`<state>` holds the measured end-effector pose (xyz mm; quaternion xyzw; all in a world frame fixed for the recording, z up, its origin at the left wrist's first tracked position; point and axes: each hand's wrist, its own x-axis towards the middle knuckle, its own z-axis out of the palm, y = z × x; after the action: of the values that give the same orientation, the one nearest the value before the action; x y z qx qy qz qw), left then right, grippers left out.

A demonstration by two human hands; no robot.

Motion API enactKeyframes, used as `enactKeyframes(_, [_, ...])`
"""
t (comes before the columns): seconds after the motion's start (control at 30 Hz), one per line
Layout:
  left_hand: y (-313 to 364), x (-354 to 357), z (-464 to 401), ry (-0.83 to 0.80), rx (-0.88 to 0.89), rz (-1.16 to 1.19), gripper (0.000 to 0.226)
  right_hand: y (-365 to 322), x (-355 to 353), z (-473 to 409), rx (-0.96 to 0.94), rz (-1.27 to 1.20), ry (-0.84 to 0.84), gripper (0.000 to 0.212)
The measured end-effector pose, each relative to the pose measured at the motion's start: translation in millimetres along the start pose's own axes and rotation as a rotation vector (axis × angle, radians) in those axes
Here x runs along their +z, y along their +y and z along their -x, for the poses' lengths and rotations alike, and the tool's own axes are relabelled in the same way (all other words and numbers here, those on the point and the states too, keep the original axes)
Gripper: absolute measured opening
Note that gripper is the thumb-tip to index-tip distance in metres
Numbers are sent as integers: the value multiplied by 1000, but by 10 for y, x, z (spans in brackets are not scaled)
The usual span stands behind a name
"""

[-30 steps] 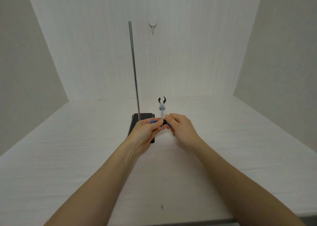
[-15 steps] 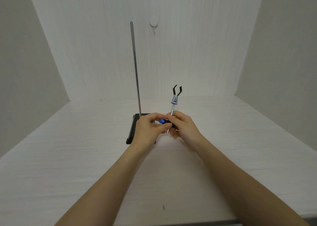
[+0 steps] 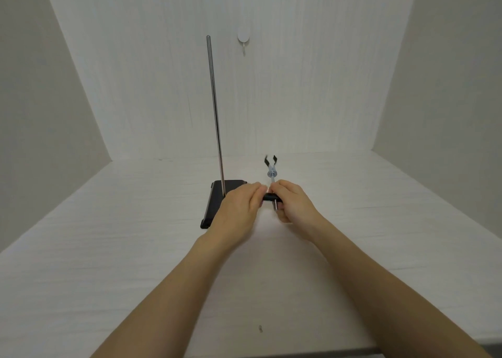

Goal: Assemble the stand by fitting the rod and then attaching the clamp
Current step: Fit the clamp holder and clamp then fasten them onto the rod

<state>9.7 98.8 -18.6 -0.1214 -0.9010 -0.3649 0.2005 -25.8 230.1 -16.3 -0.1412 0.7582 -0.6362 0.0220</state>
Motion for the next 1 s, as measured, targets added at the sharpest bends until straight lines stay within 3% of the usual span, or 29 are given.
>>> enactKeyframes(0.07, [3,0,-39,-45,-120,60,38,13,4,14,-101,131,6,28])
enactKeyframes(0.2, [-63,-9,-63,17,-275,235,51,24,43,13,-168,132,-13,26])
enactKeyframes(0.27, [-89,1,-53,73,-242,252,46,38,42,8,-170,127,-6,27])
enactKeyframes(0.4, [-95,-12,-90,55,-161,397,6,49,6,-20,-132,55,31,29])
enactKeyframes(0.5, [-117,-2,-102,76,-120,393,16,46,-18,-41,-97,19,74,30])
enactKeyframes(0.6, [-94,-10,-95,90,-154,411,3,38,-19,-37,-104,22,76,31])
enactKeyframes(0.7, [-128,-7,-98,120,-177,299,34,41,5,-18,-131,58,28,28])
enactKeyframes(0.77, [-141,-7,-90,142,-193,201,41,49,18,-11,-142,73,9,27])
enactKeyframes(0.9, [-131,-37,-87,237,-132,218,7,43,8,-22,-143,68,37,26])
enactKeyframes(1.0, [-96,-51,-77,219,-20,299,16,54,-10,-36,-128,74,74,27])
